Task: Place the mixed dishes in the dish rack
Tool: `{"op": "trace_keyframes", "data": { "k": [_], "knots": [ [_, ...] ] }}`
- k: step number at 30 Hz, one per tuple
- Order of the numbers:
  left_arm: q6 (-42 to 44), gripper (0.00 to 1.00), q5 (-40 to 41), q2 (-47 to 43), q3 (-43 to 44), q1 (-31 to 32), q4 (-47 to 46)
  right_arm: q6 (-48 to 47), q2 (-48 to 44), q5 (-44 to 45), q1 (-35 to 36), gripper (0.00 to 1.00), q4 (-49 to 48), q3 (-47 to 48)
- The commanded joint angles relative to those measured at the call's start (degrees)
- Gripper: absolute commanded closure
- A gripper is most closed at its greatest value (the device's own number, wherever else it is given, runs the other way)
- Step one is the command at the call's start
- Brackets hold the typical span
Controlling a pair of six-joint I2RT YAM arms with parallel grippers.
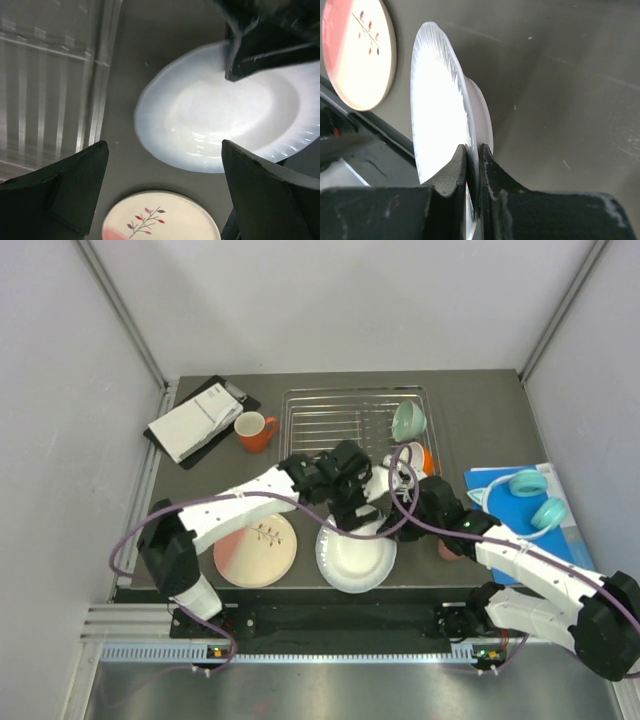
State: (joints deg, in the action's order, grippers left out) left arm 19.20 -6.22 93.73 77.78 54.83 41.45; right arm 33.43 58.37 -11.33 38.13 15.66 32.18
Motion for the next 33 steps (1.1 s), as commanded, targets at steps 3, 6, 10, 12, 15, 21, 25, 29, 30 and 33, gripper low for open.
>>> {"op": "trace_keyframes", "data": {
  "k": [3,6,10,12,15,21,25,29,30,33],
  "knots": [
    [0.4,0.01,-2.83,-8.21,21.41,-6.82,12.85,-12.58,-5.02,2.8,1.59,1.0,6.83,10.6],
    [-2.66,0.01,-5.03,-10.4,25.66,-13.94,14.62,-17.6,-6.42,5.61,4.04,1.0,9.21,15.08],
    [-5.58,0.01,-4.77,-15.76,21.73,-22.82,9.89,-24.44,-5.55,10.97,7.83,1.0,12.89,23.52],
    [-6.45,0.01,-2.93,-18.49,18.47,-26.6,8.74,-26.91,-3.62,16.5,10.89,1.0,15.96,29.39],
    [-9.6,0.01,-6.94,-20.25,17.76,-34.07,9.52,-31.4,-1.25,25.2,15.29,1.0,19.04,36.16],
    [-12.44,0.01,-14.6,-22.98,13.2,-46.55,11.8,-45.1,0.08,40.85,16.98,1.0,13.45,42.08],
    [-11.82,0.01,-19.52,-24.04,7.14,-53.58,12.16,-62.64,2.18,47.09,17.33,1.0,1.24,42.87],
    [-11.03,0.01,-24.1,-24.04,2.22,-60.0,12.43,-78.05,6.04,49.92,17.33,1.0,-15.17,41.65],
    [-10.85,0.01,-24.28,-24.04,1.42,-60.62,12.08,-80.86,6.58,49.48,17.24,1.0,-18.61,41.12],
    [-11.03,0.01,-25.42,-24.56,-1.48,-62.91,10.23,-93.42,9.83,48.25,17.24,1.0,-31.18,37.88]
  ]
}}
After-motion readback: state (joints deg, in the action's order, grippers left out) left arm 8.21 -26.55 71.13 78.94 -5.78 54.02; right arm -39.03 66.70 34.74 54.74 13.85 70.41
